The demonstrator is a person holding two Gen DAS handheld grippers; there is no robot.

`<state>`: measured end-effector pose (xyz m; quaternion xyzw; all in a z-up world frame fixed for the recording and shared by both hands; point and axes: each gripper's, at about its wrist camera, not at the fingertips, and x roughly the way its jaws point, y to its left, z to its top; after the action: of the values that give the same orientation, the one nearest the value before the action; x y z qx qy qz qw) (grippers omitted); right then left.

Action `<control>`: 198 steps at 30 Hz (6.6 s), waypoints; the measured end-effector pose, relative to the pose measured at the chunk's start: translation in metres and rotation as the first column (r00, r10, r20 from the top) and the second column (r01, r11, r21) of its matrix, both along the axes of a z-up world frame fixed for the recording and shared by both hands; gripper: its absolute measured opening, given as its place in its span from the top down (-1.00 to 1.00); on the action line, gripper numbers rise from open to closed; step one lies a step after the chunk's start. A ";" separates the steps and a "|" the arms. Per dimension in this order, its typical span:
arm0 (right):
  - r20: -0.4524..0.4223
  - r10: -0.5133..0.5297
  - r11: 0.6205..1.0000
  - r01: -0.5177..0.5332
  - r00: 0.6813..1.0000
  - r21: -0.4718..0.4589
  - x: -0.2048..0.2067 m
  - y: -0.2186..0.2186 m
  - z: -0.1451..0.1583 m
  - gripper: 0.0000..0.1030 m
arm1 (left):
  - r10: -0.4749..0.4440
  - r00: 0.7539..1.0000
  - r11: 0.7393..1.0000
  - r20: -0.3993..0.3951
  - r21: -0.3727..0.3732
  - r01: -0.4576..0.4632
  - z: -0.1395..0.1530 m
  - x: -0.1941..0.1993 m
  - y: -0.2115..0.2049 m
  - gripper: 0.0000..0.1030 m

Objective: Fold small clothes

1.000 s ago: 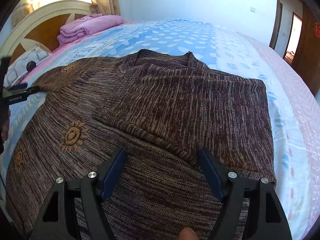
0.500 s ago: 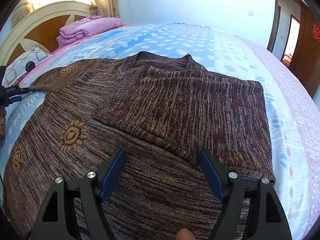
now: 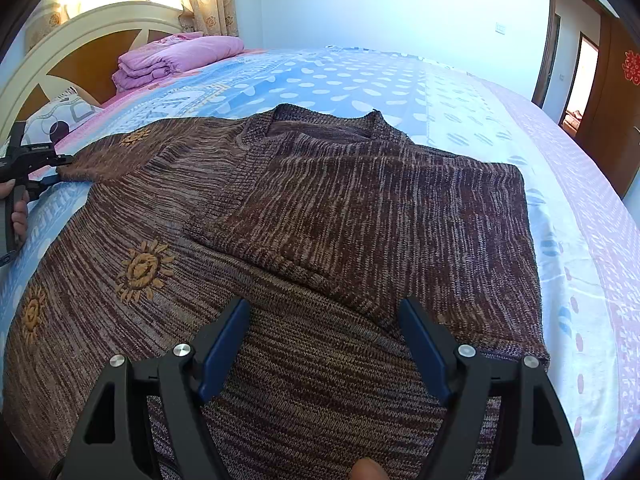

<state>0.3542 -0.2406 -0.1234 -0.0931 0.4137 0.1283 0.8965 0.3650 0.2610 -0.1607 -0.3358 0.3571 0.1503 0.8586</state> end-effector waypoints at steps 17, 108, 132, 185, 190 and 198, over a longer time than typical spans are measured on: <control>0.090 -0.021 0.989 0.007 0.996 0.149 -0.014 -0.022 0.029 -0.51 | -0.160 0.977 0.987 0.140 0.025 0.158 0.068 0.007 -0.028 0.83; -0.057 0.129 0.990 -0.132 0.990 -0.052 0.014 0.057 0.027 0.53 | -0.342 0.901 0.708 -0.267 0.557 0.434 0.001 0.025 -0.196 -0.96; -0.033 -0.107 0.994 0.107 0.994 0.013 0.021 -0.014 0.025 0.52 | -0.319 0.915 0.786 -0.246 0.471 0.400 -0.002 0.019 -0.172 -1.00; -0.063 -0.142 0.990 0.142 0.988 -0.008 -0.099 -0.029 0.028 -0.19 | -0.591 0.789 0.655 -0.170 0.470 0.592 0.035 -0.148 -0.213 -1.00; -0.127 -0.127 0.992 0.128 0.984 0.004 -0.131 -0.033 0.015 -0.19 | -0.602 0.775 0.644 -0.191 0.458 0.613 0.025 -0.174 -0.209 -1.00; -0.120 -0.129 0.992 0.128 0.984 -0.010 -0.168 -0.040 0.013 -0.19 | -0.616 0.767 0.641 -0.179 0.452 0.620 0.026 -0.205 -0.205 -0.98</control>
<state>0.1861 -0.2803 -0.1108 -0.0593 0.4724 0.0752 0.8762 0.1596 0.0560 -0.1351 0.0338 0.4040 -0.0659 0.9117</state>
